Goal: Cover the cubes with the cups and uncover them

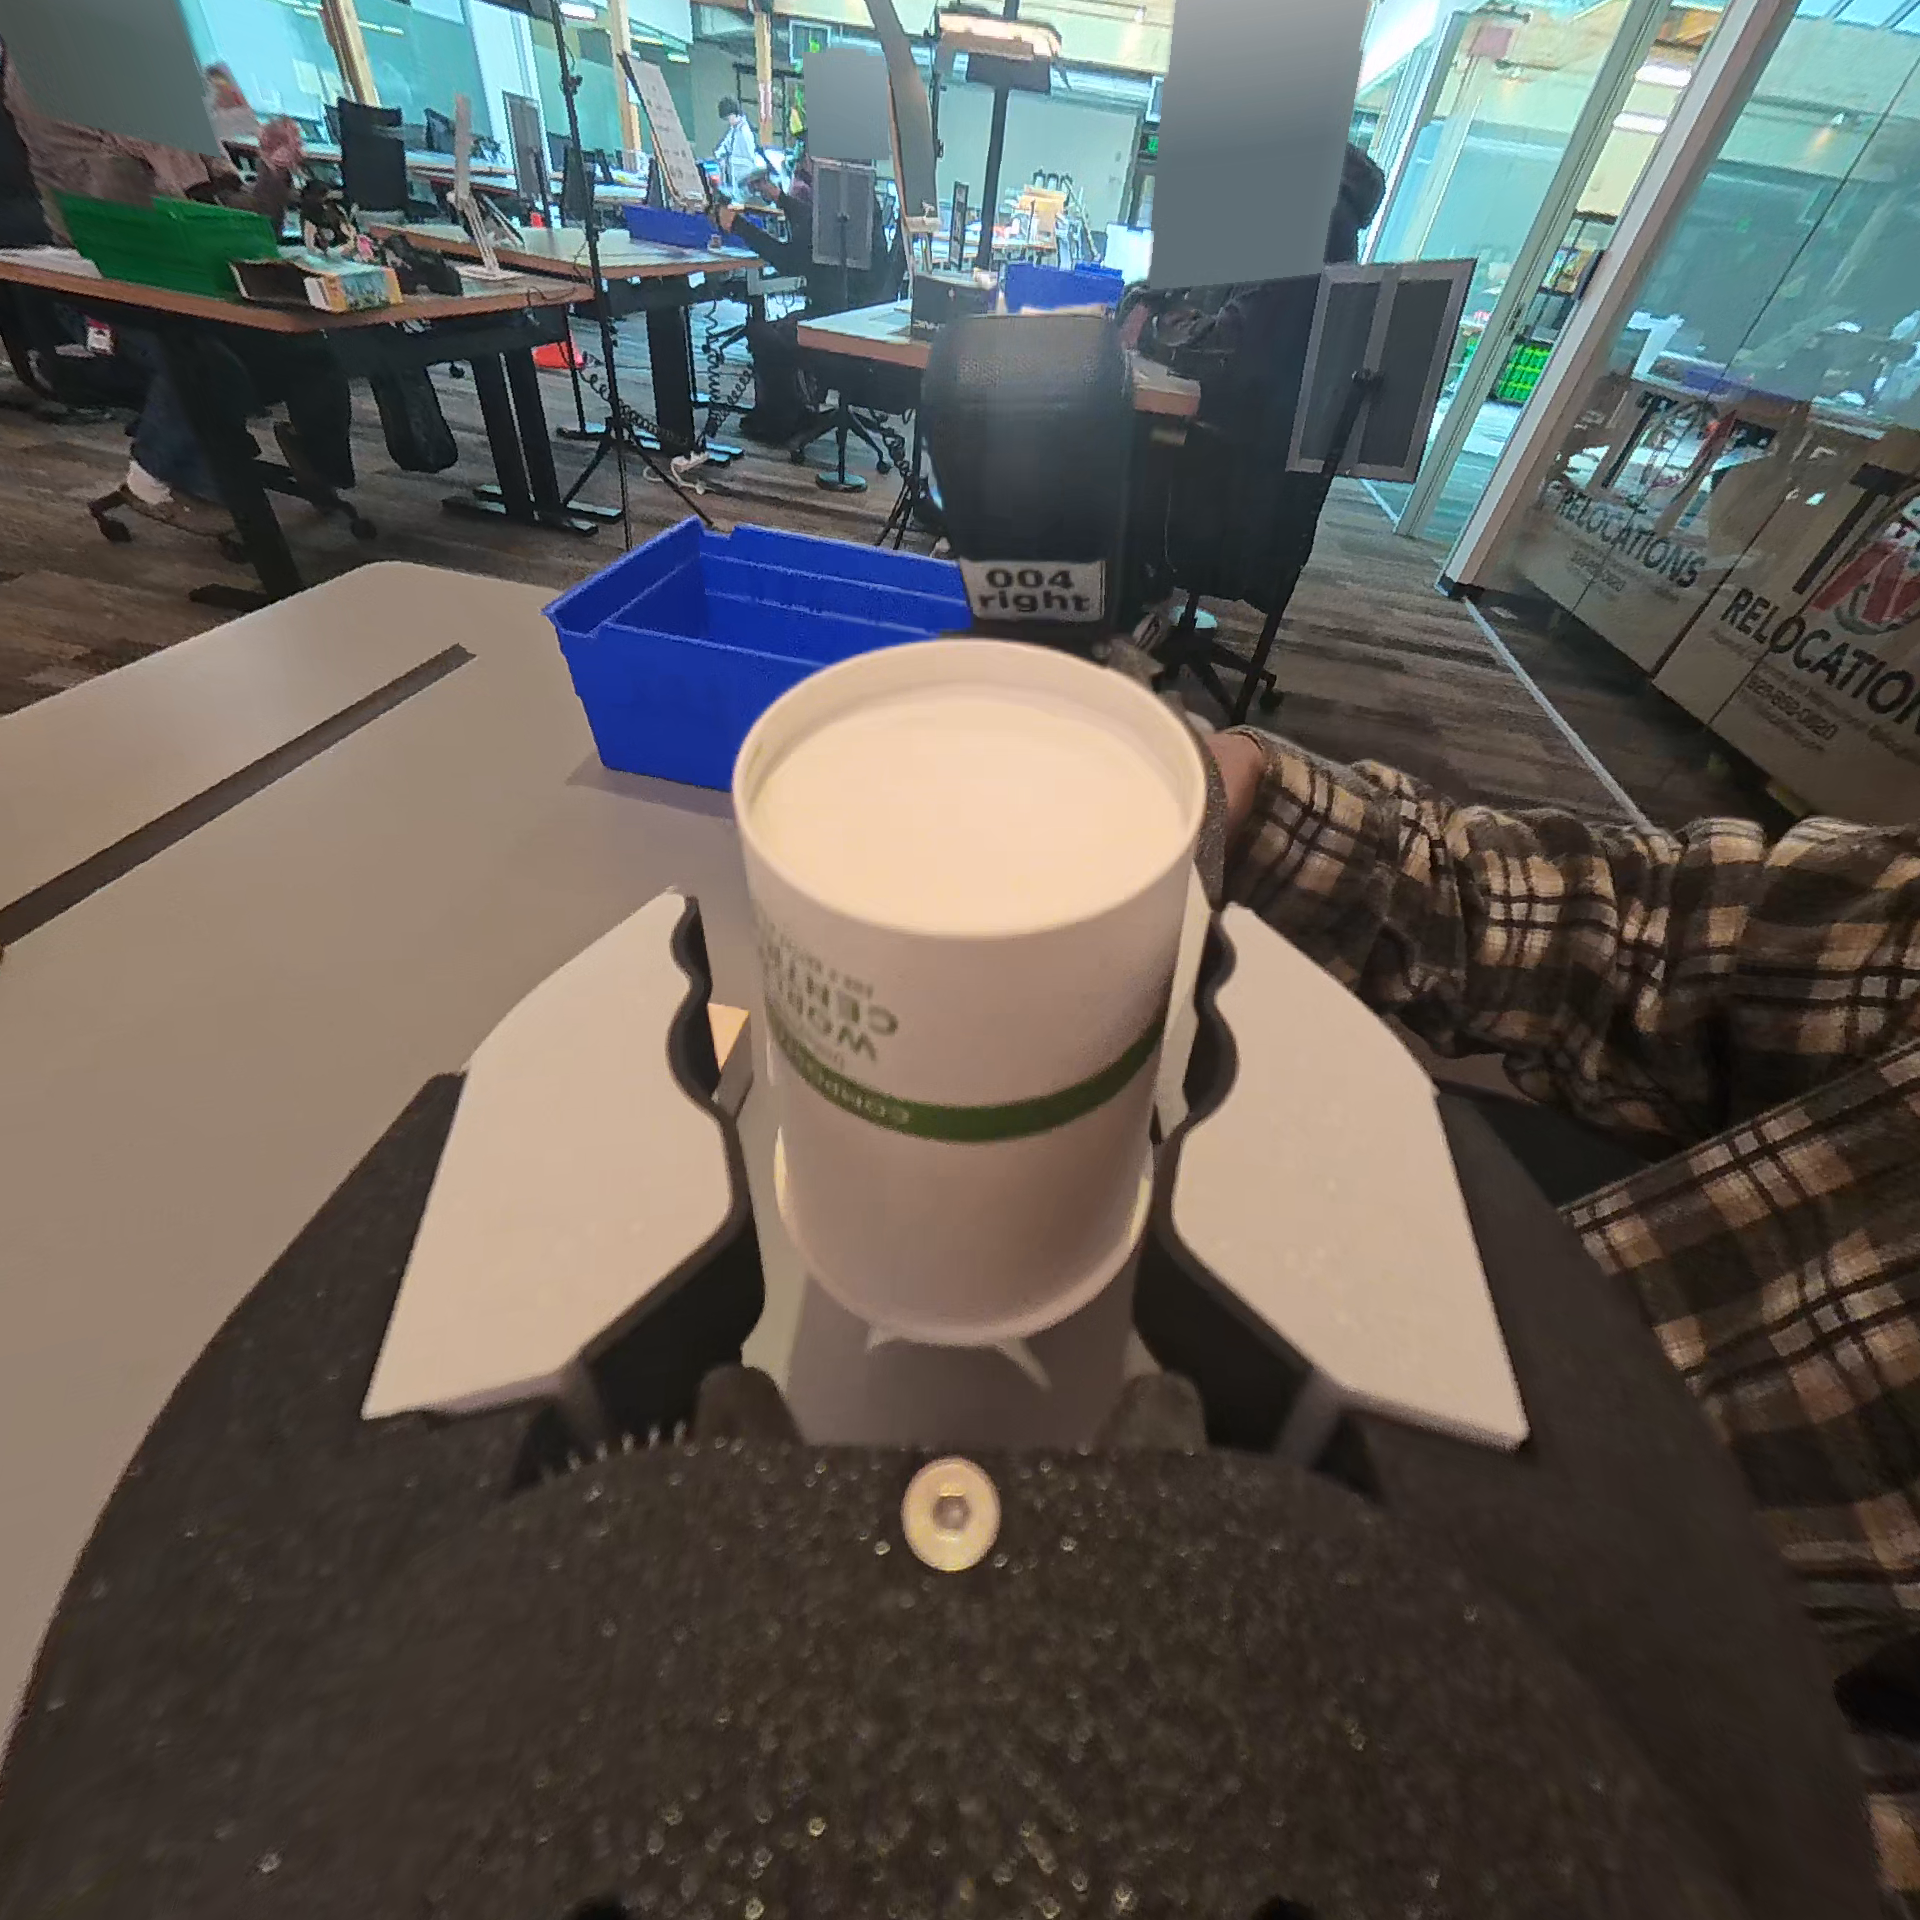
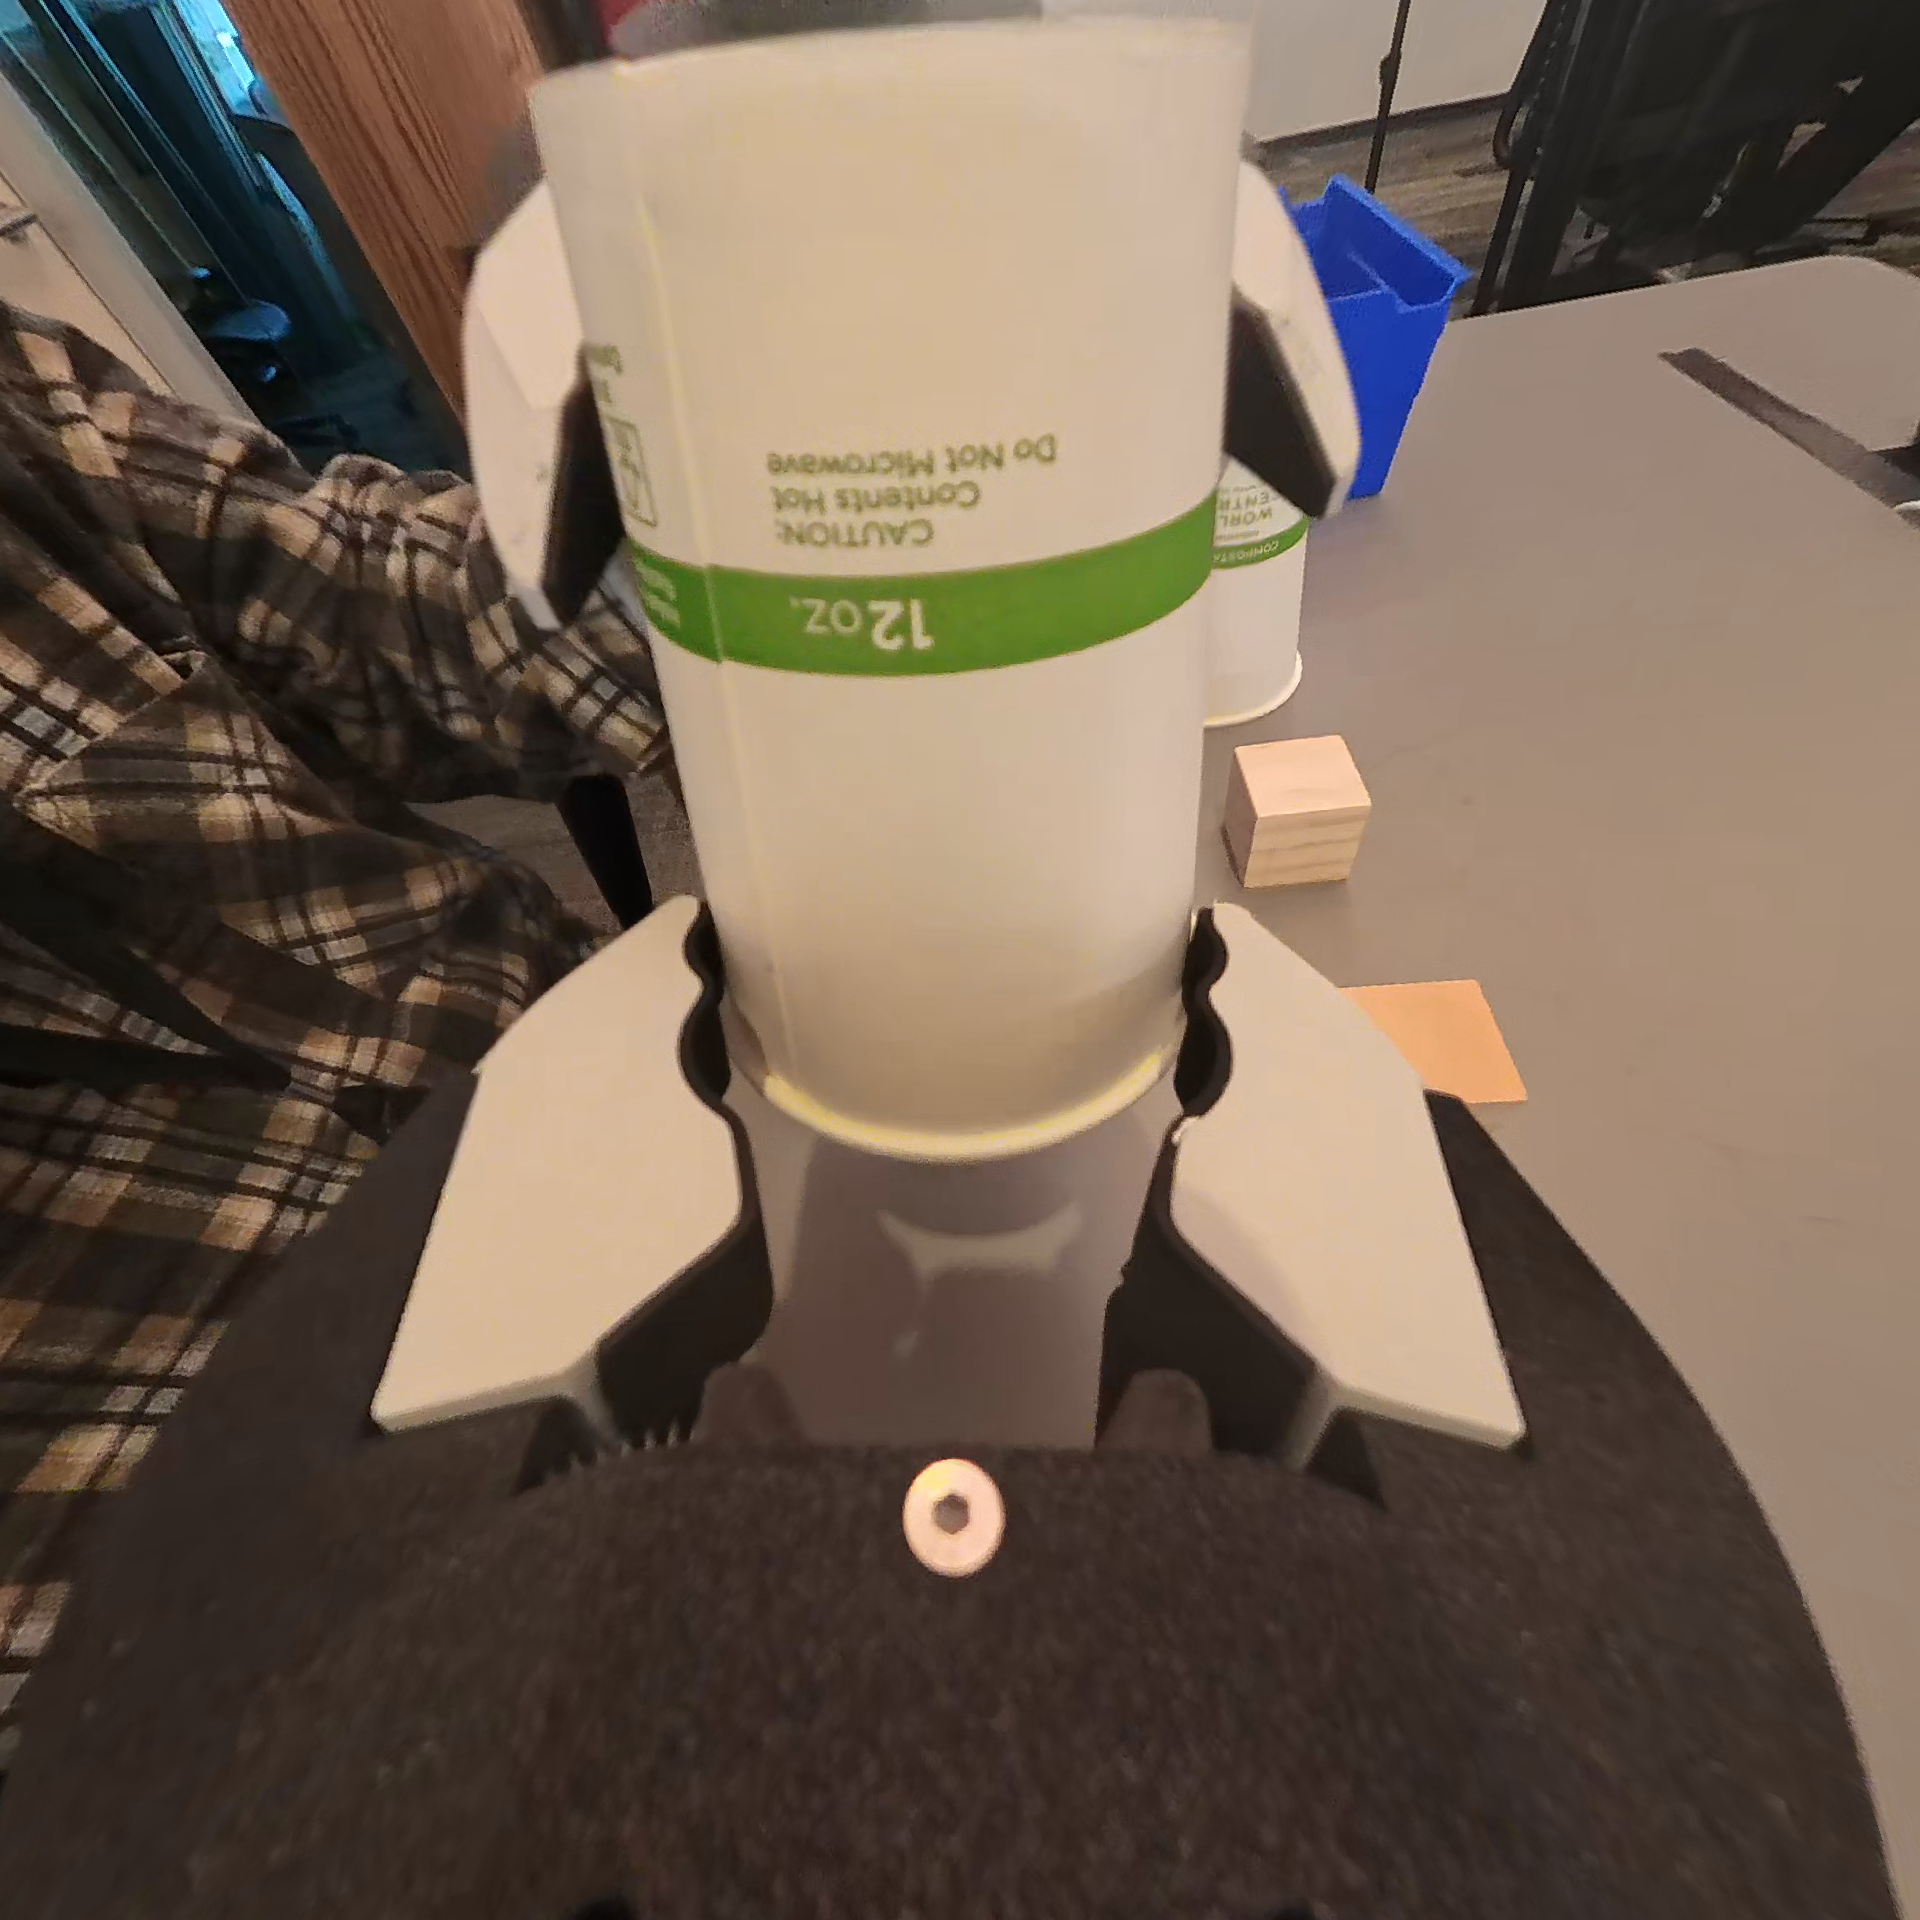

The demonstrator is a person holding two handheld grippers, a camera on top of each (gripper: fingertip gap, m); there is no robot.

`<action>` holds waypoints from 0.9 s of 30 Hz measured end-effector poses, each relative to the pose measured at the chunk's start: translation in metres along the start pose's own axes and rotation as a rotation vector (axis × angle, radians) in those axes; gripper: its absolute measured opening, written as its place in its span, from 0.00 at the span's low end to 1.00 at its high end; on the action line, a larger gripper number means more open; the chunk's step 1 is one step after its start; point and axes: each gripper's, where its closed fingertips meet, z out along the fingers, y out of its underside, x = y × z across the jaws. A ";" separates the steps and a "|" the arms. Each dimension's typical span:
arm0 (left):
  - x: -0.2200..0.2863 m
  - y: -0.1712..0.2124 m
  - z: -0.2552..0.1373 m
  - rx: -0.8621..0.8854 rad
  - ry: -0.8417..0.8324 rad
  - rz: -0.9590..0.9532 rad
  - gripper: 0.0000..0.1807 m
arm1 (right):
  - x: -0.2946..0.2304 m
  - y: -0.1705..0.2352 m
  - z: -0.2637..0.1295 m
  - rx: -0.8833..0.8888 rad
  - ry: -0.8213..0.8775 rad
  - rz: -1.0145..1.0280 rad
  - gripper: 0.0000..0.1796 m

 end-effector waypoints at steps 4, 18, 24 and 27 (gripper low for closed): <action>0.000 0.004 -0.002 -0.043 0.003 0.004 0.43 | 0.001 -0.001 0.009 -0.014 -0.007 -0.004 0.47; -0.098 0.027 -0.107 0.112 -0.648 -0.182 0.43 | 0.023 -0.039 -0.075 0.397 0.277 -0.007 0.55; -0.136 0.067 -0.121 0.003 -0.904 -0.168 0.43 | 0.008 -0.038 -0.098 0.435 0.319 -0.027 0.53; -0.145 0.086 -0.114 -0.090 -0.927 -0.187 0.43 | 0.001 -0.038 -0.099 0.437 0.307 -0.035 0.53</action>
